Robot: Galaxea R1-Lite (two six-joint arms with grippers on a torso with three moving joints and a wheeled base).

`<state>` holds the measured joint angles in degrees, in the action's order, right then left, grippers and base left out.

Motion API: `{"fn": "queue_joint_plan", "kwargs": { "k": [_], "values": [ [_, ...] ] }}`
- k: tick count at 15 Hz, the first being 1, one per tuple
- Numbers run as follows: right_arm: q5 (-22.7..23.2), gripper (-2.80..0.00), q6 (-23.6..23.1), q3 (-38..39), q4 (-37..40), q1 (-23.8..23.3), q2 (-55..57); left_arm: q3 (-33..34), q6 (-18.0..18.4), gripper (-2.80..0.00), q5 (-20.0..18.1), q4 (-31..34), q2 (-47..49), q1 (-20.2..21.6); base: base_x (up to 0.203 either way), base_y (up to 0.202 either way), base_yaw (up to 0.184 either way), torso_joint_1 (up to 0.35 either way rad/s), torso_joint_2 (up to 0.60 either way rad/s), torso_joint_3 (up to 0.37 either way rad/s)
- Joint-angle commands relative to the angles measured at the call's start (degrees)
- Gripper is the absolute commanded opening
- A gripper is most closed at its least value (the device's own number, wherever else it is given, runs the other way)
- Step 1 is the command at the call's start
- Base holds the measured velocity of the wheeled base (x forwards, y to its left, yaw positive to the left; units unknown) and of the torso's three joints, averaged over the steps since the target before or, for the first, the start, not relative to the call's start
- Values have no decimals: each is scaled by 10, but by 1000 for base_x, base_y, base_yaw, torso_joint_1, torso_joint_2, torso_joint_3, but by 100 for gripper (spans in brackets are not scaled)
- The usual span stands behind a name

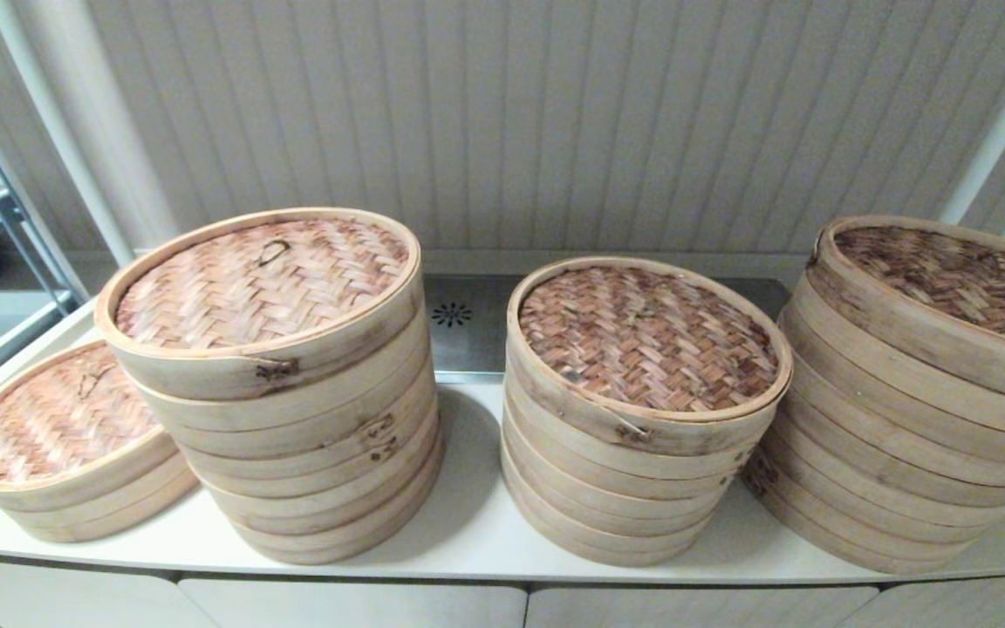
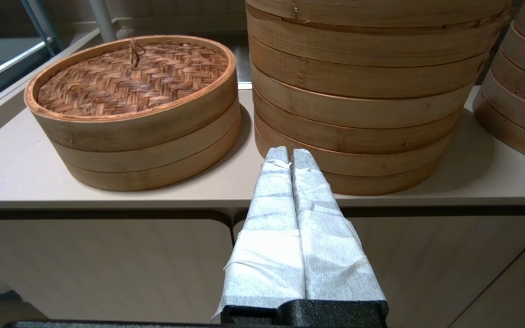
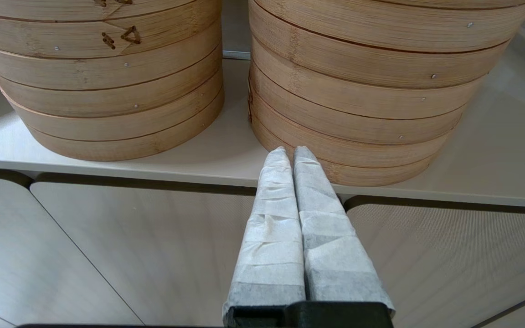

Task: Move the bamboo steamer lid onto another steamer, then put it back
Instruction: Pick up the steamer

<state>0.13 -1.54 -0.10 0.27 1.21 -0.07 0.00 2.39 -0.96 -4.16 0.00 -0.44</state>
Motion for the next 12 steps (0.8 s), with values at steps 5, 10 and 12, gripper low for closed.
{"fn": "queue_joint_plan", "kwargs": {
  "k": [5, 10, 12],
  "values": [
    [0, -280, 0, 0, 0, -1, 0, -51, -2, -280, 11, 20, 11, 0, 0, 0, 0, 0, 0, 0],
    [1, -280, -1, 0, 0, 0, -1, -246, -8, -280, 128, 94, 187, -2, 0, 0, 0, 0, 0, 0],
    [1, -280, -1, 0, 0, 0, -1, -294, -9, -280, 175, 98, 257, -5, 0, 0, 0, 0, 0, 0]
  ]
}}
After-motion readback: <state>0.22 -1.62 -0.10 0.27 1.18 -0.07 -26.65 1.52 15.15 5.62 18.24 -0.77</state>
